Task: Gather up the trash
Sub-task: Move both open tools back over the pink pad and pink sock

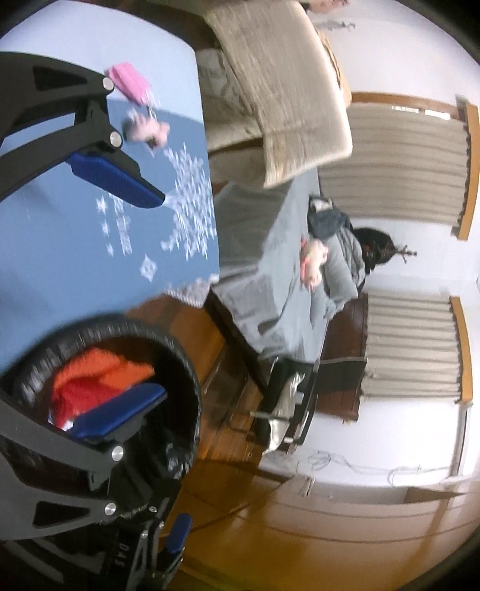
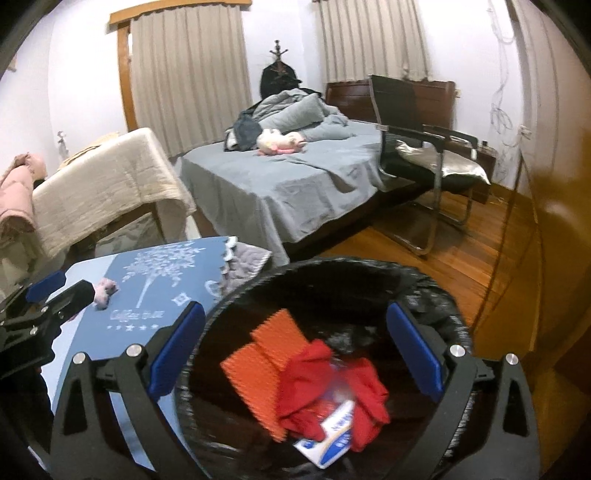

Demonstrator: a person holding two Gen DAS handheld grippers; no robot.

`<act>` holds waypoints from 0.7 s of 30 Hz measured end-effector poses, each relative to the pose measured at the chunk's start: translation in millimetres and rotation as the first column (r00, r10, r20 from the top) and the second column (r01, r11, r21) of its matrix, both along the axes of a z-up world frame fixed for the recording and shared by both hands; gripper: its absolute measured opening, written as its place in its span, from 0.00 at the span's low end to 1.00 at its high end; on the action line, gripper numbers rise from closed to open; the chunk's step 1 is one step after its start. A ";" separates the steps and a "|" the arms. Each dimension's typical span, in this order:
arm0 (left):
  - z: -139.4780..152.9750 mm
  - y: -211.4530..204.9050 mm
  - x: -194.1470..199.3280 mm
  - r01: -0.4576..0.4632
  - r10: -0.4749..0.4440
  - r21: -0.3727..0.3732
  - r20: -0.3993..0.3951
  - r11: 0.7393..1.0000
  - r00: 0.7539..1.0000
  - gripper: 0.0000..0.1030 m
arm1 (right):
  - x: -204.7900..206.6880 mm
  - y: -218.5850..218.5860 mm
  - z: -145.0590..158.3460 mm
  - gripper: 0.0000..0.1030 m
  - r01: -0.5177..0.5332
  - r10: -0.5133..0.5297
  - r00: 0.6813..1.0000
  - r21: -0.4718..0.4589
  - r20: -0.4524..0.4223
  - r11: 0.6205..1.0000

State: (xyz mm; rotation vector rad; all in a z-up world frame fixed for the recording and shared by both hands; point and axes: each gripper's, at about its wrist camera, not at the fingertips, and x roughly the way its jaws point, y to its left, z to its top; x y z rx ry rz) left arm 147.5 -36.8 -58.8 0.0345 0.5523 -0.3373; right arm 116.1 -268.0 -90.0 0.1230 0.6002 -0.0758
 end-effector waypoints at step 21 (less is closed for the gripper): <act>-34.5 174.9 17.2 -0.297 0.297 0.087 0.019 0.951 0.955 0.92 | 75.3 158.7 -15.0 0.93 -0.229 0.229 0.974 -0.008 -0.005 0.973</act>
